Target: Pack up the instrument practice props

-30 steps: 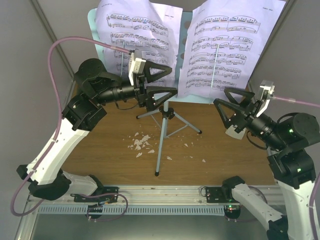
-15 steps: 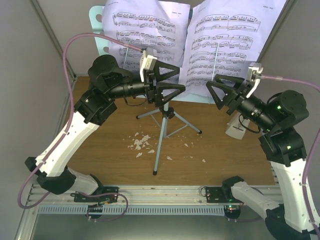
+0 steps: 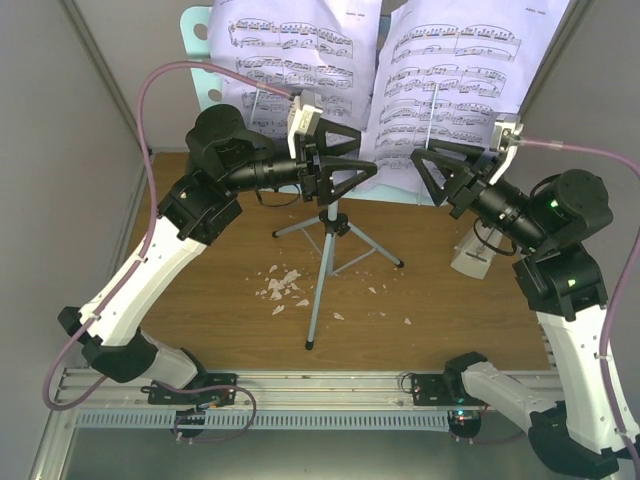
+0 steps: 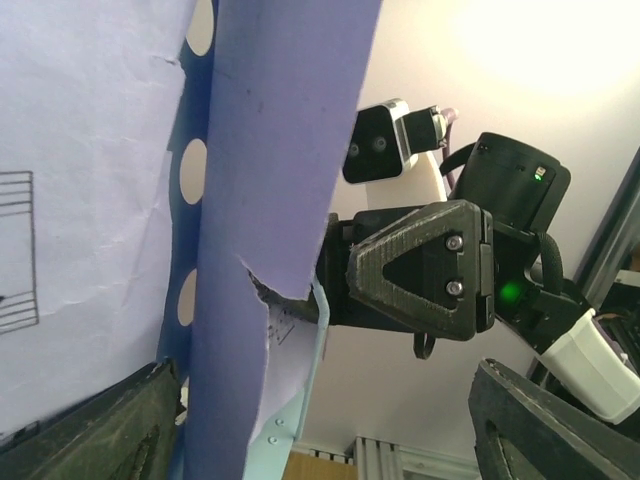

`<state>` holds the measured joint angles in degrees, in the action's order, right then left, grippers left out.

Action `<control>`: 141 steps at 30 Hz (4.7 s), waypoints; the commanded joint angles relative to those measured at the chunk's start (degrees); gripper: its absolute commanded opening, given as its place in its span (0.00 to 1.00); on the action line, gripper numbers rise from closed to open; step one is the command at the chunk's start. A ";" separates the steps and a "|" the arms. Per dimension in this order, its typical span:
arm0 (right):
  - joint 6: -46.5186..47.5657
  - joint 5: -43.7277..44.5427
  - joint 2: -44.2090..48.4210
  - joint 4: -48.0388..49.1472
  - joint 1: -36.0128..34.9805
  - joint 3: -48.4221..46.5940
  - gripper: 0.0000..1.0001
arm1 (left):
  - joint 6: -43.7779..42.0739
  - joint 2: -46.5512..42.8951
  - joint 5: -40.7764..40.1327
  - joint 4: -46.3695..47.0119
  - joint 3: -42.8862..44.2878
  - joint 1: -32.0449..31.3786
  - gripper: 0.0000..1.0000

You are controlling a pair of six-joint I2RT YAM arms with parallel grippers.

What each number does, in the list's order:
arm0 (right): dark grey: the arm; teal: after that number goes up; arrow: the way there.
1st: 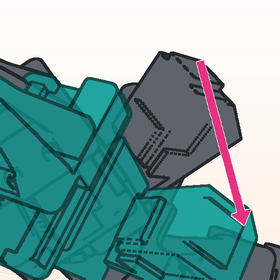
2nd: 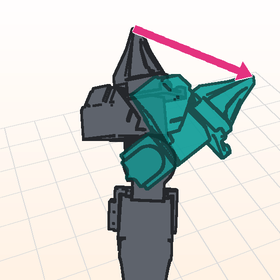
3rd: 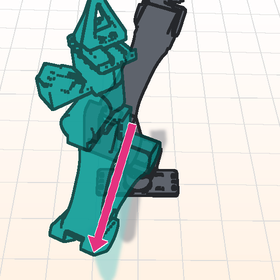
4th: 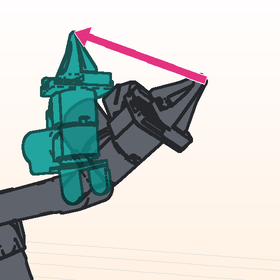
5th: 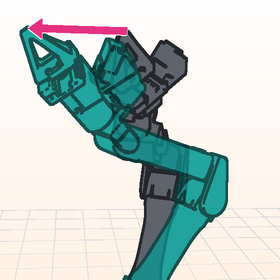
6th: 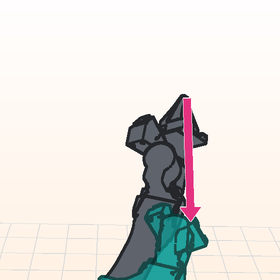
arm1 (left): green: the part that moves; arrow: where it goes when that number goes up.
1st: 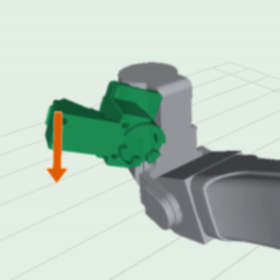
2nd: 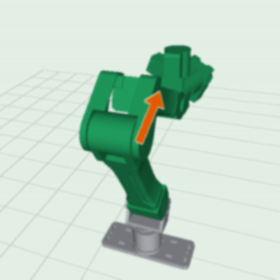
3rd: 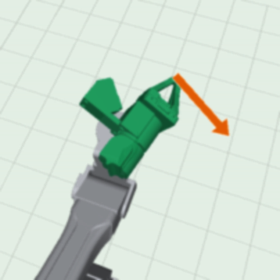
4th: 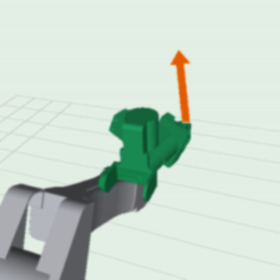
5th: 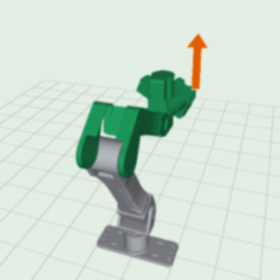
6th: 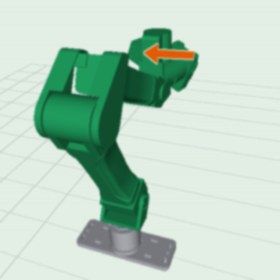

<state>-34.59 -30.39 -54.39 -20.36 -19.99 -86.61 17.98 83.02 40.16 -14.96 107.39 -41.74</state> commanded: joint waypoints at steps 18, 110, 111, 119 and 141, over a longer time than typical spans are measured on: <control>-0.39 0.72 0.24 2.20 -0.55 1.09 0.16 | -1.04 3.33 -6.50 0.13 3.32 -0.01 0.26; 7.12 5.39 8.93 -4.72 -0.49 4.36 0.98 | -2.75 -32.67 14.31 -7.26 -42.59 0.77 0.00; 7.08 5.17 8.90 -4.69 -0.53 4.20 0.98 | -2.89 -32.67 13.93 -7.38 -42.74 0.78 0.00; 7.97 7.61 10.84 -6.05 -0.55 4.44 1.00 | -3.03 -31.60 9.79 -11.32 -45.12 1.10 0.00; 8.57 17.74 13.89 -7.67 -0.50 10.89 1.00 | 4.39 -36.93 1.32 -10.23 -66.01 12.12 0.00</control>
<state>-26.79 -17.37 -41.95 -26.37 -20.23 -76.53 18.04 47.88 42.33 -29.82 45.28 -33.28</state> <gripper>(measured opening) 0.995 0.010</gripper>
